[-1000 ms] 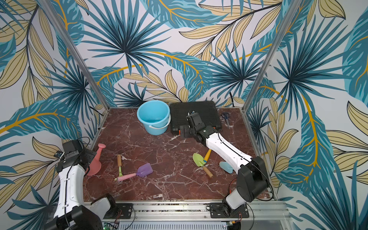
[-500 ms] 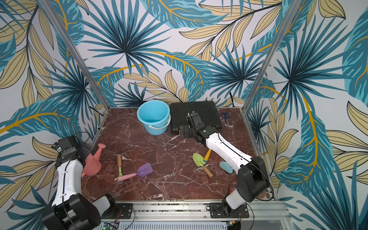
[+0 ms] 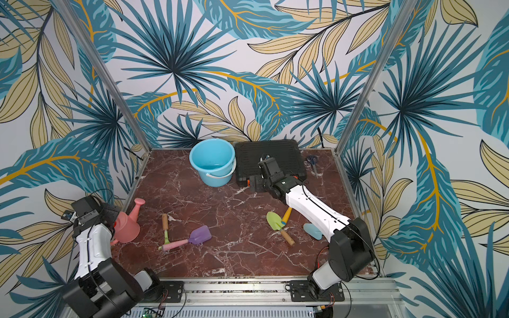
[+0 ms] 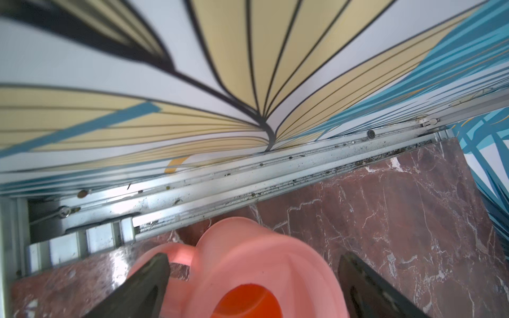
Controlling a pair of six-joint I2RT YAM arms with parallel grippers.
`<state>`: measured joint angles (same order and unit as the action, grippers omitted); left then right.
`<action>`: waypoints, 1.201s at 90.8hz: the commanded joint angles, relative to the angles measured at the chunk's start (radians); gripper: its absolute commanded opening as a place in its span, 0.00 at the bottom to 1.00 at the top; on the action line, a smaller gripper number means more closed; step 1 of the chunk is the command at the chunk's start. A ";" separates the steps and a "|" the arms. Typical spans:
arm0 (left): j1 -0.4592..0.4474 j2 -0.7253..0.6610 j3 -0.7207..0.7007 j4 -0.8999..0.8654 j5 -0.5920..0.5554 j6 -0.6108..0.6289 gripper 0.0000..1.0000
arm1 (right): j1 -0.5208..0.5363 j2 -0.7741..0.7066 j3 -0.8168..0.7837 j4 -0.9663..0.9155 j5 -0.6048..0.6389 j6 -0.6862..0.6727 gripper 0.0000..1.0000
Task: Organize the gardening tools
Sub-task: Pick up the gardening tool from the center of the board.
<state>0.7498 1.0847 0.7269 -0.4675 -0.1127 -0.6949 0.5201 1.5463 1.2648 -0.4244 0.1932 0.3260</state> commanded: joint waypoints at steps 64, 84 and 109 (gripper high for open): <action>-0.037 -0.113 -0.003 -0.326 0.014 -0.092 1.00 | 0.006 0.020 -0.013 0.017 -0.038 0.017 1.00; -0.070 -0.131 -0.030 -0.407 -0.104 -0.055 0.98 | 0.007 0.021 -0.015 0.024 -0.043 0.018 0.99; -0.072 -0.087 -0.026 -0.360 -0.149 0.033 0.86 | 0.007 0.019 -0.018 0.028 -0.054 0.024 1.00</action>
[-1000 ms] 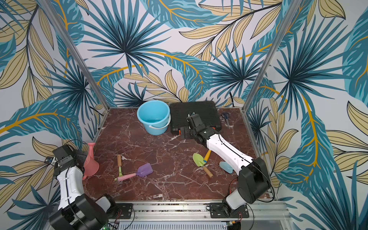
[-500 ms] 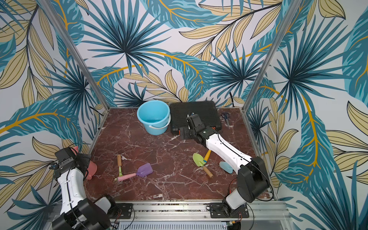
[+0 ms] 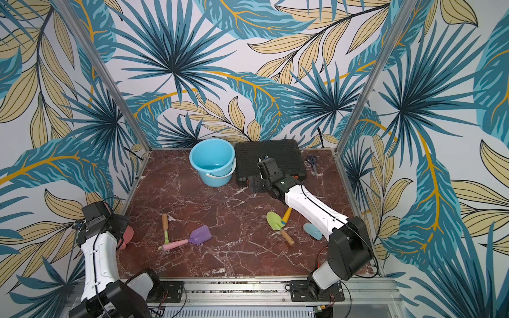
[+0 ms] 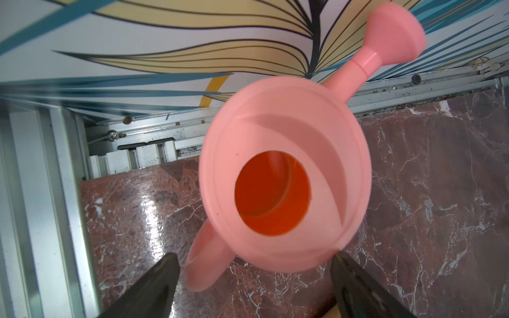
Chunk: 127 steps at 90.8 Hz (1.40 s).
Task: Organize the gardening tools
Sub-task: Pick up the gardening tool from the center of the board.
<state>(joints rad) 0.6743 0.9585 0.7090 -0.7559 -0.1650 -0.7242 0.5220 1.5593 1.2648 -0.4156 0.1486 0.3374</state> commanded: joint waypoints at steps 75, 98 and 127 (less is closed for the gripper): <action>-0.082 0.118 -0.008 0.029 0.037 0.132 0.71 | 0.011 -0.044 -0.074 0.030 -0.007 0.041 1.00; -0.139 0.165 0.022 0.031 0.008 0.160 0.63 | 0.017 -0.051 -0.083 0.024 -0.008 0.049 1.00; -0.221 0.226 0.058 0.007 -0.047 0.165 0.43 | 0.017 -0.076 -0.121 0.038 -0.005 0.059 1.00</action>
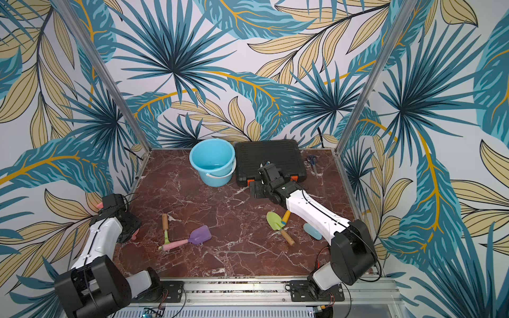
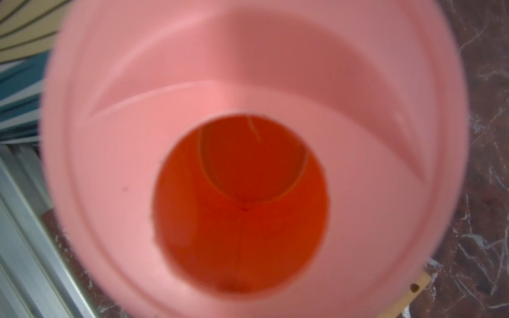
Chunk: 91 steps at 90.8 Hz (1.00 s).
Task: Organize the gardening tools
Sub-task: Pick up the gardening tool from the center of the board.
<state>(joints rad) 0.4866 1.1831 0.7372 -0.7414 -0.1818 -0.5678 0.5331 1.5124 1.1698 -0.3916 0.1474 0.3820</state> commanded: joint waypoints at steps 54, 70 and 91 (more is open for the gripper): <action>-0.257 0.004 0.141 -0.034 -0.055 0.014 0.08 | 0.008 -0.055 -0.061 0.026 0.013 0.027 0.99; -0.371 0.099 0.279 0.024 -0.037 0.077 0.06 | 0.007 -0.065 -0.059 0.011 0.026 0.026 1.00; -0.427 0.319 0.481 0.151 0.126 0.193 0.06 | 0.007 -0.104 -0.049 -0.024 0.045 0.021 1.00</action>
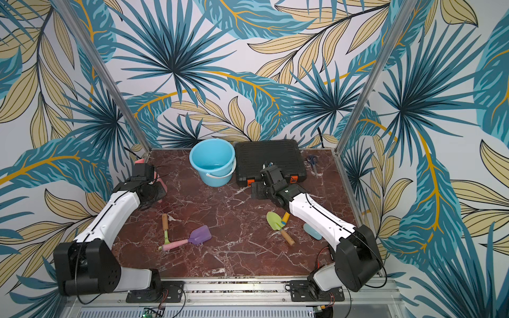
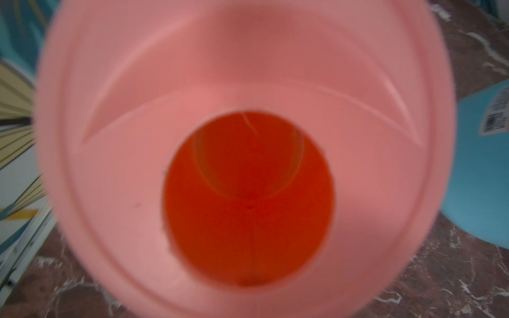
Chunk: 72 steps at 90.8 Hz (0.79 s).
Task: Organize the gardening tools
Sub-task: Pick up the gardening tool from the center of the board, then place the gardening tool at the center of the board.
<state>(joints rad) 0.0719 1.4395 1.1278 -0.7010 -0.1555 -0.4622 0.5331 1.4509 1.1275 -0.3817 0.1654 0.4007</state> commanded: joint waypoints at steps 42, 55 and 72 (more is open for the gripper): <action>-0.017 0.434 0.372 0.099 0.261 0.348 0.05 | 0.007 -0.126 -0.021 -0.045 -0.029 0.009 1.00; -0.027 0.492 0.416 0.060 0.256 0.398 0.05 | 0.007 -0.119 -0.016 -0.055 -0.028 0.016 1.00; -0.034 0.507 0.440 0.031 0.193 0.425 0.05 | 0.007 -0.101 -0.001 -0.058 -0.024 0.011 0.99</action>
<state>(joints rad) 0.0437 1.9541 1.5284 -0.6506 0.0765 -0.0845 0.5362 1.3365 1.1267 -0.4145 0.1448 0.4046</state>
